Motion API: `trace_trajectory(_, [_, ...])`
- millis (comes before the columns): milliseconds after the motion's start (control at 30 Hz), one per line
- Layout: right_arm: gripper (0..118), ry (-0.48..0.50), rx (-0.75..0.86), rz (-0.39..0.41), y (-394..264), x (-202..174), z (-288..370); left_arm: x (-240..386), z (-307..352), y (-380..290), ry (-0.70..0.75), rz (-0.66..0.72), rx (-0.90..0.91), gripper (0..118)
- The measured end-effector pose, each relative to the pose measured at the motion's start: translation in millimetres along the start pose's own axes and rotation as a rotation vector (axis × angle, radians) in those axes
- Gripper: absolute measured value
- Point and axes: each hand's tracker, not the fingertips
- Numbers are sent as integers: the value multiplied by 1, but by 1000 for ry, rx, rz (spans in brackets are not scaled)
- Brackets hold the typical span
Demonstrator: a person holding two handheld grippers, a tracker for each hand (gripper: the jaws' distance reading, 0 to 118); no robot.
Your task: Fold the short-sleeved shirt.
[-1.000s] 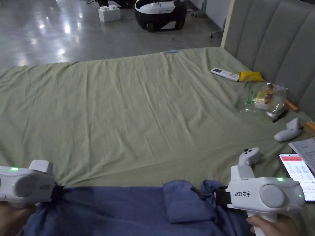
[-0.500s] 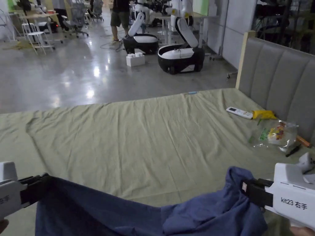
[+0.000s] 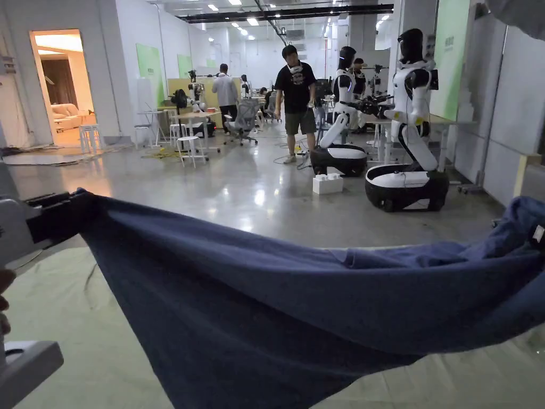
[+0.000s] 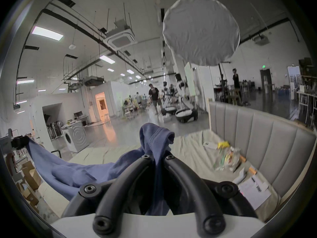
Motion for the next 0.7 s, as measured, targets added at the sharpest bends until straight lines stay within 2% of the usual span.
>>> trace_trajectory(133, [7, -37, 55, 36, 32, -9, -4, -5, 9, 24, 29, 26, 76, 6])
trace_trajectory(367, [7, -47, 87, 60, 59, -15, -16, -1, 1, 42, 39, 18, 102, 6])
trace_trajectory(533, [7, -52, 83, 46, 61, -10, -23, 3, -6, 44, 41, 26, 104, 6])
trace_trajectory(700, [7, -63, 72, 73, 51, -11, -42, 6, -28, 38, 48, 2, 84, 6])
